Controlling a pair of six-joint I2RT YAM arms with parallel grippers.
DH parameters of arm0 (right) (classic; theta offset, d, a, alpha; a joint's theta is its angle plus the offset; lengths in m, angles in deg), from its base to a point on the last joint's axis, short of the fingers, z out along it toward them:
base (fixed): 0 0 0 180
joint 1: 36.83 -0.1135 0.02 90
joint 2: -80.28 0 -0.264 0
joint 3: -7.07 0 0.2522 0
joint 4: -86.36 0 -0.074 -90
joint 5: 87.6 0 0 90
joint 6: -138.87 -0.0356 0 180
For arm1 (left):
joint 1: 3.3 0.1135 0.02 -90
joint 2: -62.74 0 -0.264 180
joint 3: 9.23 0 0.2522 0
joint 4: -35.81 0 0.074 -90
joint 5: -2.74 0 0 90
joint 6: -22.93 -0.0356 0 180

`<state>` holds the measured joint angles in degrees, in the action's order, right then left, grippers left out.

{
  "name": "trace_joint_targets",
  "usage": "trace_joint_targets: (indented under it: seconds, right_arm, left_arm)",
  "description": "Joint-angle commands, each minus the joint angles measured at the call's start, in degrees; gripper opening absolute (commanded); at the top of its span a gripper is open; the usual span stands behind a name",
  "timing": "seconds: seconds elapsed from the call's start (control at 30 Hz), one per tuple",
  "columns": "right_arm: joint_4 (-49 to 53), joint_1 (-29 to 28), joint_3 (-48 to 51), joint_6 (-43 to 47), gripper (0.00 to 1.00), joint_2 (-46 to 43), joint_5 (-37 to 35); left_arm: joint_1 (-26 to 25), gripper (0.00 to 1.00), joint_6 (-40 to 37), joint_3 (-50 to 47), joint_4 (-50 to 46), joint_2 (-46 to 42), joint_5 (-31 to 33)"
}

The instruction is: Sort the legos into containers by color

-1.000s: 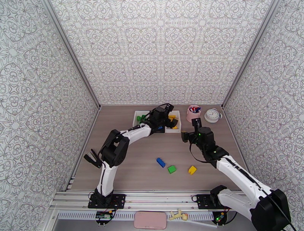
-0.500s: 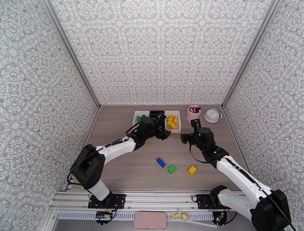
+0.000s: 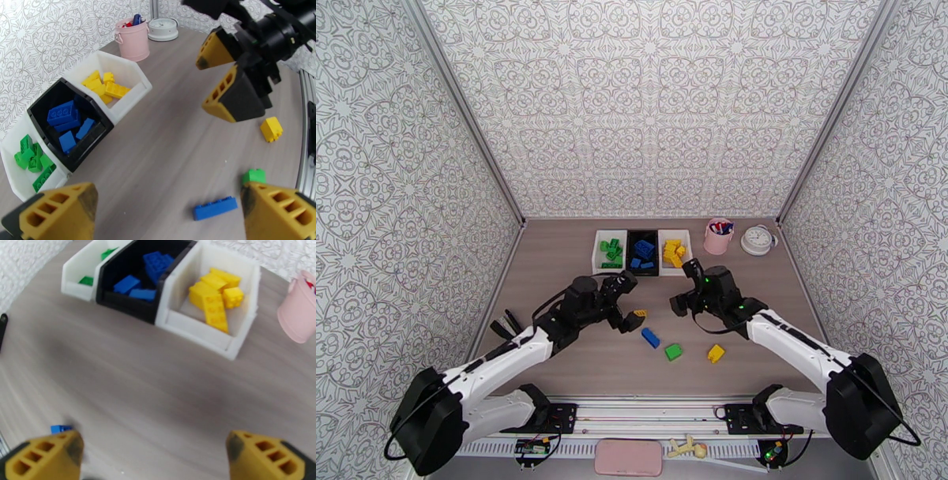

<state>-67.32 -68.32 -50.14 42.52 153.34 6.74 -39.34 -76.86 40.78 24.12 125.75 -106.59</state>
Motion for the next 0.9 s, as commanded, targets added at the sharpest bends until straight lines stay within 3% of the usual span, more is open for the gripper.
trace_joint_targets:
  seconds: [0.0,0.27,0.57,0.87]
  right_arm:
    - [2.86,-3.29,-1.92,-4.76,1.00,1.42,-3.11]
    - [5.35,-12.37,-3.76,-10.05,1.00,7.60,-6.91]
    - [7.60,-20.35,-8.62,-11.40,1.00,15.68,-8.64]
    - [10.09,-22.06,-12.98,-12.46,0.84,23.21,-7.13]
  left_arm:
    - [0.98,1.00,-3.43,-1.60,-7.06,-5.09,-3.70]
    - [2.03,1.00,-5.83,-1.57,-16.90,-10.78,-8.62]
    - [2.54,1.00,-7.87,-4.72,-16.18,-13.52,-10.58]
    - [2.87,1.00,-8.87,-4.28,-17.11,-12.41,-11.41]
